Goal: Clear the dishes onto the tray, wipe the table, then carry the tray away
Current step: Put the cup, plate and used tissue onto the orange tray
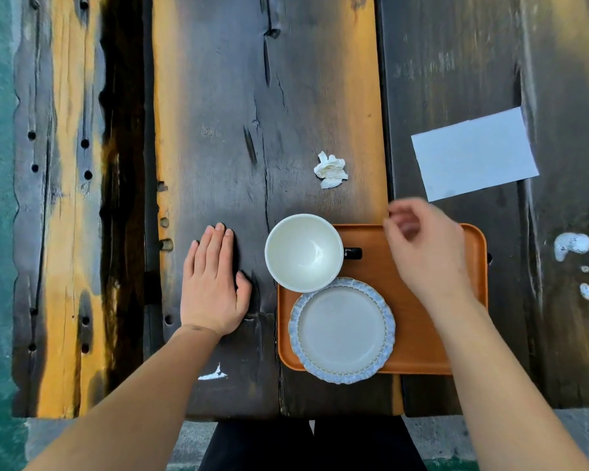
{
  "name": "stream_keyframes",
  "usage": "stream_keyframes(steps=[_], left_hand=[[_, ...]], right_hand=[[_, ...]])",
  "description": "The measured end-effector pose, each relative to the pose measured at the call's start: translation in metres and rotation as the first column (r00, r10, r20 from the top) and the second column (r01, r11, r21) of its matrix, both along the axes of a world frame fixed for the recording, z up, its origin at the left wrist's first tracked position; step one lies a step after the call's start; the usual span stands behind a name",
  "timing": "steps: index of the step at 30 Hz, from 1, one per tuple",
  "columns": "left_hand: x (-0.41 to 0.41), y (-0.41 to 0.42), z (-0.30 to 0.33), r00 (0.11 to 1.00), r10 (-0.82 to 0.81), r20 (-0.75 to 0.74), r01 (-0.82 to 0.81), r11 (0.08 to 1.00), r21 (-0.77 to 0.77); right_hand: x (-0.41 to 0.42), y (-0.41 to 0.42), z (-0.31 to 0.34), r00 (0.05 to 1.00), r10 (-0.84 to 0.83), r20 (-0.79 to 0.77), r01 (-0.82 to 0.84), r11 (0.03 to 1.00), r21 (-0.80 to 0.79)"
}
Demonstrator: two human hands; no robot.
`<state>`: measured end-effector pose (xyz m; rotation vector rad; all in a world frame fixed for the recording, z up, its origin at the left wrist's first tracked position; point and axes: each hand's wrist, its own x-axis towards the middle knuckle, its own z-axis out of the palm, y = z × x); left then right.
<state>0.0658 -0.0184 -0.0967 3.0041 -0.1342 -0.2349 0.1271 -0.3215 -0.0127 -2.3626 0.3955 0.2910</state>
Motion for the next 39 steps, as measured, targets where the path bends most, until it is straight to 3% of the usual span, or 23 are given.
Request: stream_keyframes(steps=[4, 10, 17, 27, 34, 39], left_hand=[[0.000, 0.000, -0.001, 1.000, 0.003, -0.006, -0.003, 1.000, 0.000], [0.000, 0.000, 0.000, 1.000, 0.008, -0.011, -0.008, 1.000, 0.000], [0.000, 0.001, 0.000, 1.000, 0.010, -0.018, -0.010, 1.000, 0.006], [0.000, 0.000, -0.001, 1.000, 0.015, -0.001, -0.015, 1.000, -0.001], [0.000, -0.001, -0.002, 1.000, 0.014, 0.016, -0.014, 1.000, -0.017], [0.000, -0.001, -0.002, 1.000, 0.014, 0.016, -0.014, 1.000, -0.014]], right_hand=[[0.067, 0.026, -0.015, 0.962, 0.243, 0.125, -0.239, 0.970, -0.048], [0.095, 0.040, -0.031, 0.908, 0.408, 0.093, -0.391, 0.907, -0.158], [0.094, 0.043, -0.043, 0.910, 0.409, 0.066, -0.395, 0.904, -0.161], [0.073, 0.032, -0.048, 0.918, 0.367, 0.151, -0.337, 0.922, -0.192], [0.054, 0.023, -0.052, 0.932, 0.284, 0.224, -0.280, 0.959, -0.051], [0.059, 0.023, -0.045, 0.940, 0.338, 0.042, -0.336, 0.941, -0.052]])
